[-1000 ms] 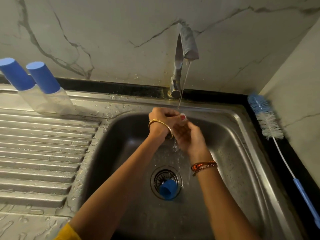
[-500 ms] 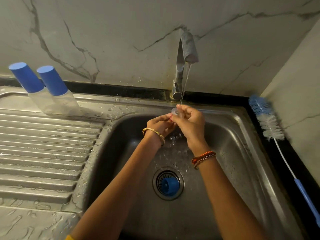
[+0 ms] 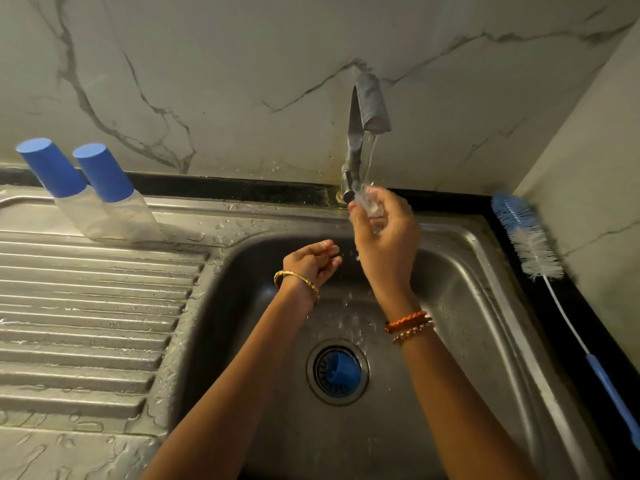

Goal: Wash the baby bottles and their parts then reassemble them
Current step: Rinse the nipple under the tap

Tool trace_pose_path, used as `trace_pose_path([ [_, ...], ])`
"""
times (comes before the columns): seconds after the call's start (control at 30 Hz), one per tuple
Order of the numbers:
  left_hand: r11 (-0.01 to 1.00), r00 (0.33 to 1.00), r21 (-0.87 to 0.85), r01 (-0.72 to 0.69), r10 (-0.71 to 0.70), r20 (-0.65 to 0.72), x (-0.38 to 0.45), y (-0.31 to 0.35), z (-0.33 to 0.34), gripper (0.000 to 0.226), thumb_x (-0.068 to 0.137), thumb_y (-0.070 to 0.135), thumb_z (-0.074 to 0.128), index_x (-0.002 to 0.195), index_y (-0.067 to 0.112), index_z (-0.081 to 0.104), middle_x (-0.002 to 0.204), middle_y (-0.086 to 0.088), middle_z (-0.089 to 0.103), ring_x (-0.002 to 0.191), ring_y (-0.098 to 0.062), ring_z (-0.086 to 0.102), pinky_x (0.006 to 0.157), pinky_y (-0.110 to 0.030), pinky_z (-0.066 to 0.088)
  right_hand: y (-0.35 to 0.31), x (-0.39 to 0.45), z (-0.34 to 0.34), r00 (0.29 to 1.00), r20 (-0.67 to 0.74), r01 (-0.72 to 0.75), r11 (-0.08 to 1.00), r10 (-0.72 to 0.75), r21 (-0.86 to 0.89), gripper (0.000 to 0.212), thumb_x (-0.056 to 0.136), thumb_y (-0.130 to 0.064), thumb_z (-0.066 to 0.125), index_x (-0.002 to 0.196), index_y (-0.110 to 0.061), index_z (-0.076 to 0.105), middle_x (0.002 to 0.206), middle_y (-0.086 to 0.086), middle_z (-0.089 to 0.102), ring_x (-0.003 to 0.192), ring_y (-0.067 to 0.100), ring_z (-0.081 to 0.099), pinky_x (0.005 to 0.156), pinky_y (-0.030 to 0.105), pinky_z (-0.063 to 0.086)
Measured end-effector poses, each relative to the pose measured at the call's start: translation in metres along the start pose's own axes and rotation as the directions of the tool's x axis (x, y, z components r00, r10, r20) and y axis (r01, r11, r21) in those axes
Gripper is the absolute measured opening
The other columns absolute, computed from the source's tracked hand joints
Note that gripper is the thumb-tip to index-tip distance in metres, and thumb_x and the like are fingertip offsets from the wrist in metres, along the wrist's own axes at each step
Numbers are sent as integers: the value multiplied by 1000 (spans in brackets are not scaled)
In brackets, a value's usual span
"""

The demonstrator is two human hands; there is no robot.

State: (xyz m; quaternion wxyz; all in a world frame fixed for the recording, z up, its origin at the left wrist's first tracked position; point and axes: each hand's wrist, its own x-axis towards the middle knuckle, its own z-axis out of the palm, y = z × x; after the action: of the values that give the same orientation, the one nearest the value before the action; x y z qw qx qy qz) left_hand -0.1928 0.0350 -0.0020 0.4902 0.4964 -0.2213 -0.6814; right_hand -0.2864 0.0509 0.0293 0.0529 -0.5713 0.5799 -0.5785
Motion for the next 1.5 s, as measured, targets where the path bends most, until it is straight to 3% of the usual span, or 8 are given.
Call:
trace_pose_path([
  [0.1,1000,998,30,0,2,-59,2,-2,-1,23,91,-11,42,90,1,63,88,-11,63,84,-19,62,74,-26,53,14,-11,4,959,240,-132,987,151,-93,19,90,-18,59,92,-1,68,74,-1,65,56,-6,49,51,5,39],
  [0.27,997,994,61,36,-30,-104,5,-4,-1,23,90,-9,47,79,7,60,79,-5,59,72,-12,57,71,-22,51,25,-27,-1,974,90,-210,978,210,-9,20,92,-17,56,103,-3,64,87,3,66,67,1,56,59,8,47],
  [0.33,996,996,73,42,-35,-87,4,-7,1,22,90,-7,49,78,8,61,79,-5,59,71,-13,57,66,-20,50,27,-29,1,863,266,-442,897,430,-18,20,92,-20,54,101,-5,65,83,4,67,66,7,58,64,18,50],
  [0.57,977,995,189,-96,94,20,-1,-2,10,11,89,8,58,81,15,62,79,-2,60,70,-9,55,64,-19,46,22,-13,-2,261,551,-918,26,792,396,23,93,-29,51,81,-11,59,77,7,60,64,11,51,62,21,43],
  [0.73,880,959,381,-283,246,144,-5,1,12,13,80,7,68,88,16,64,83,1,64,82,-12,62,75,-22,52,24,-5,7,121,600,-855,-224,791,468,25,88,-32,60,80,-9,59,77,8,59,71,15,55,92,25,47],
  [0.97,569,850,669,-479,490,192,-3,10,20,16,83,9,65,98,8,70,90,-1,64,83,-8,58,74,-18,48,18,-3,11,130,646,-815,-290,753,502,20,84,-26,65,87,-7,59,80,9,58,79,16,57,80,24,50],
  [1.3,978,991,168,-120,128,-34,-13,20,14,21,84,-13,52,91,0,66,79,-7,62,79,-19,61,77,-27,52,8,5,0,637,465,-760,600,615,249,37,82,-1,61,117,-11,60,98,0,61,87,8,54,64,12,44],
  [1.5,997,998,47,55,-56,12,-23,20,15,6,83,-4,61,85,1,65,73,-7,63,70,-14,61,57,-19,54,2,-2,-9,593,457,-805,479,663,350,20,78,-10,69,94,-21,64,103,0,64,100,14,56,80,24,45],
])
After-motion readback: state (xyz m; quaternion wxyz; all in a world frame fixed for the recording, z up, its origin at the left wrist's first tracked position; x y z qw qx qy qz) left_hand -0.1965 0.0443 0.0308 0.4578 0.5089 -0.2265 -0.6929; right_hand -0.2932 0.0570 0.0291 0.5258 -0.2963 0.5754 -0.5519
